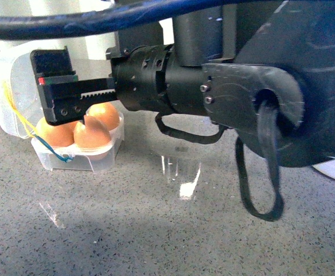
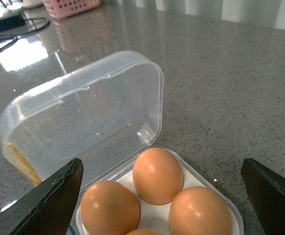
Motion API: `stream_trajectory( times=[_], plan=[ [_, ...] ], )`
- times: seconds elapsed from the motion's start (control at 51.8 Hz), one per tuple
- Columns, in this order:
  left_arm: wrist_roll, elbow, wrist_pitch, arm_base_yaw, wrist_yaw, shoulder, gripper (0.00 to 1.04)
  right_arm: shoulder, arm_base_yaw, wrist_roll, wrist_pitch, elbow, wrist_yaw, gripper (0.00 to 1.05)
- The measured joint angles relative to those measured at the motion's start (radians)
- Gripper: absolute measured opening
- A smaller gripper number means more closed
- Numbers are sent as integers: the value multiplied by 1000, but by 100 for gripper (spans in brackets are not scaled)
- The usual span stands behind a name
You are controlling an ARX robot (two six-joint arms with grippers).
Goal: Put egg into box
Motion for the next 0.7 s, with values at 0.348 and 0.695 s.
stream_trajectory(
  times=[0.348, 0.695],
  plan=[
    [0, 0, 0, 0, 0, 0, 98, -415, -156, 253, -74, -361, 203, 98],
    [0, 0, 0, 0, -2, 0, 98, -558, -213, -47, 260, -654, 747, 55]
  ],
)
